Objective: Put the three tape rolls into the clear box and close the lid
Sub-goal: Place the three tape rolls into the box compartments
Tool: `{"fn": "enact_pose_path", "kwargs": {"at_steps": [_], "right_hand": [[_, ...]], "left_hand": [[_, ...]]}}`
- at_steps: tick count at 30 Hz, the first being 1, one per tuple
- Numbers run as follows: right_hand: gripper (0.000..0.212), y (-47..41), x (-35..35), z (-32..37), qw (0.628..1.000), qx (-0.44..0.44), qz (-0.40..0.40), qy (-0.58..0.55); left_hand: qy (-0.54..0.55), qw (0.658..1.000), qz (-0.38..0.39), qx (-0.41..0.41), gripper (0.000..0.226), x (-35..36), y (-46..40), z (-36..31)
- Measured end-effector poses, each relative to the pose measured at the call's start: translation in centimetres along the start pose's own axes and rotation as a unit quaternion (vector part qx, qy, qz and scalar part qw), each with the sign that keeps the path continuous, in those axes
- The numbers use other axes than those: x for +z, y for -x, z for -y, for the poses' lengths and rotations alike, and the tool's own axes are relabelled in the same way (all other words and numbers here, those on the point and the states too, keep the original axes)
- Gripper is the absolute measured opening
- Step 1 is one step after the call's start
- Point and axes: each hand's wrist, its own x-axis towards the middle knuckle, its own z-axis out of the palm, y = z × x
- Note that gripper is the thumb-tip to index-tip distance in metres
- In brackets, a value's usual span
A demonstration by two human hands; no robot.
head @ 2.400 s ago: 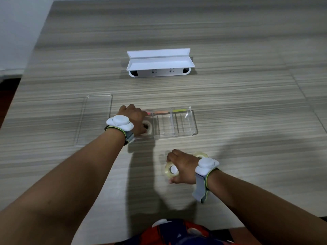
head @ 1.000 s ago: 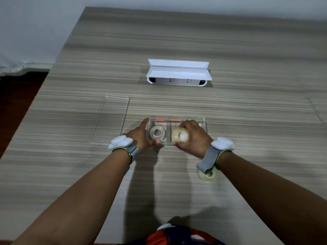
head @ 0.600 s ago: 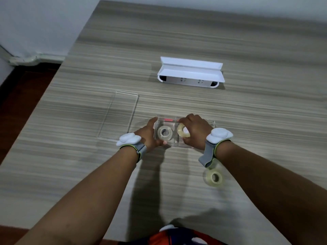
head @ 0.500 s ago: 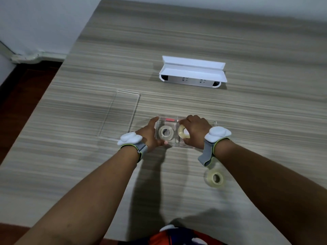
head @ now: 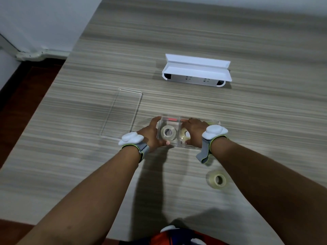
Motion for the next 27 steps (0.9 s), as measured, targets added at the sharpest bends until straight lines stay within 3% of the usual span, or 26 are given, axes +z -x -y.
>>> {"fn": "enact_pose_path", "kwargs": {"at_steps": [8,17,27], "right_hand": [[0.072,0.9,0.2,-0.8,0.998,-0.011,-0.028,-0.064],[0.055,5.9,3.3,-2.0,0.960,-0.037,-0.239,-0.143],[0.058,13.0,10.0,-3.8,0.963,0.048,-0.239,-0.116]], "left_hand": [[-0.003,1.000,-0.004,-0.001,0.099,-0.1,0.1,-0.3],[-0.012,1.000,-0.012,-0.010,0.100,0.3,-0.1,0.0],[-0.009,1.000,-0.018,-0.006,0.098,0.5,-0.4,0.5]]}}
